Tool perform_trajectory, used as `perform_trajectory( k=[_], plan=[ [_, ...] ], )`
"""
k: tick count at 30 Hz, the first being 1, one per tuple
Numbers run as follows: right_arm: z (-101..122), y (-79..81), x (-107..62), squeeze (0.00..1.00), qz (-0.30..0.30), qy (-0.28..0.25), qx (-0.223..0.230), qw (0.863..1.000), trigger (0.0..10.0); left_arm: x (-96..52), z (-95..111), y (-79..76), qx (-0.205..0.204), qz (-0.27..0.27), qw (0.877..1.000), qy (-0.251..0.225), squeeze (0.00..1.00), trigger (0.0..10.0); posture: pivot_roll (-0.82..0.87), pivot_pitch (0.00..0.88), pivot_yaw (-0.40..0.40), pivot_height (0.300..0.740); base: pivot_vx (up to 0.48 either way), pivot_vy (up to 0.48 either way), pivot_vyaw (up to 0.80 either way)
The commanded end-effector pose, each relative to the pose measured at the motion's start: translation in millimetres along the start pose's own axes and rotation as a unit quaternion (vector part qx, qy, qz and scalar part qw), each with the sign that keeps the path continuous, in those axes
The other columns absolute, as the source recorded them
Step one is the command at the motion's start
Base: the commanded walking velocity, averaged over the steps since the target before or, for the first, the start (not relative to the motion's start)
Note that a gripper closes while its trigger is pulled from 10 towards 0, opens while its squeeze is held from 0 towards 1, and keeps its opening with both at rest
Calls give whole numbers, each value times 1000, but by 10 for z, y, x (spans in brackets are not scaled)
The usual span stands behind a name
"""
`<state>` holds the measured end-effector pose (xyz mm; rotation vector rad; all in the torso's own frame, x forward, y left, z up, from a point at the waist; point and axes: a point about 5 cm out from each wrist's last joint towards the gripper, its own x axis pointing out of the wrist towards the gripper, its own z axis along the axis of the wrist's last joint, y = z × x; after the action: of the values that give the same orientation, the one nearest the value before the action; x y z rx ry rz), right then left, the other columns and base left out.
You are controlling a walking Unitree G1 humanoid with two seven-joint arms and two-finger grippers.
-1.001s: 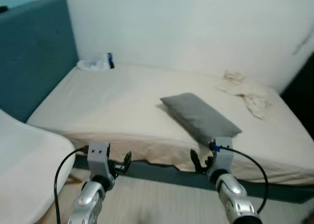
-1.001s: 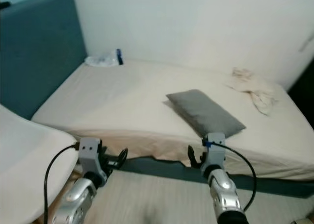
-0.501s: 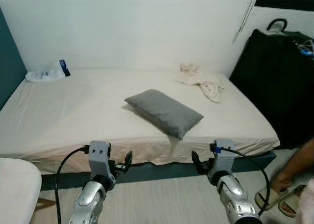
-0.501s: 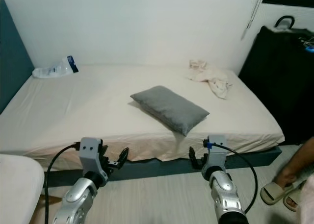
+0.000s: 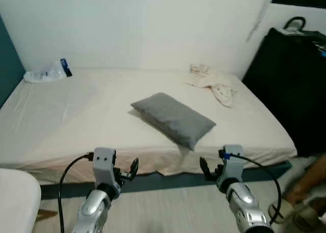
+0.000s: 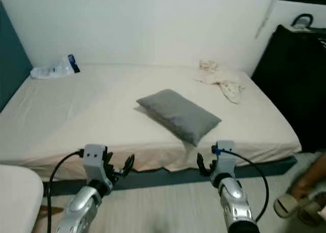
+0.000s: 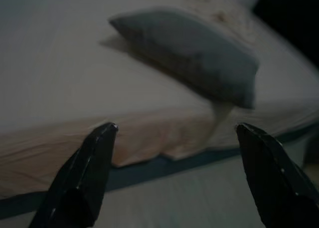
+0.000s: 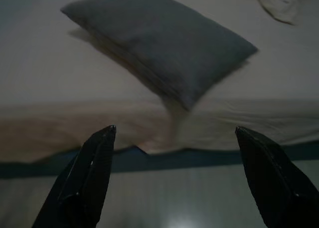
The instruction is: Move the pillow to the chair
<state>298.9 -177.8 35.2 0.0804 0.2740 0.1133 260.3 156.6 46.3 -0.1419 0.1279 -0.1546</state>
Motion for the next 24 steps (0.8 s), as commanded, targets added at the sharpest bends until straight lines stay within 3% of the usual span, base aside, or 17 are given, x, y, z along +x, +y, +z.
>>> perform_trajectory(
  k=[1, 7, 20, 24],
  plan=[
    [-50, -108, -50, 0, -16, 12, -4, 1000, 10000, 41, 40, -82, -5, -13, 1000, -10, 0, 10000, 28, 32, -74, 740, 416, 0, -800],
    [-47, -108, -50, 0, -17, 9, -2, 1000, 10000, 42, 40, -82, -5, -14, 1000, -10, 0, 10000, 27, 33, -72, 740, 417, 0, -782],
    [-39, -105, -50, 0, -12, 8, -7, 1000, 10000, 40, 41, -85, -8, -13, 1000, -10, 0, 10000, 25, 38, -73, 740, 399, 0, 0],
    [-41, -94, -47, 0, -7, 11, -14, 1000, 10000, 39, 37, -69, -13, -3, 1000, -8, 0, 10000, 23, 37, -74, 740, 0, 0, 0]
  ],
)
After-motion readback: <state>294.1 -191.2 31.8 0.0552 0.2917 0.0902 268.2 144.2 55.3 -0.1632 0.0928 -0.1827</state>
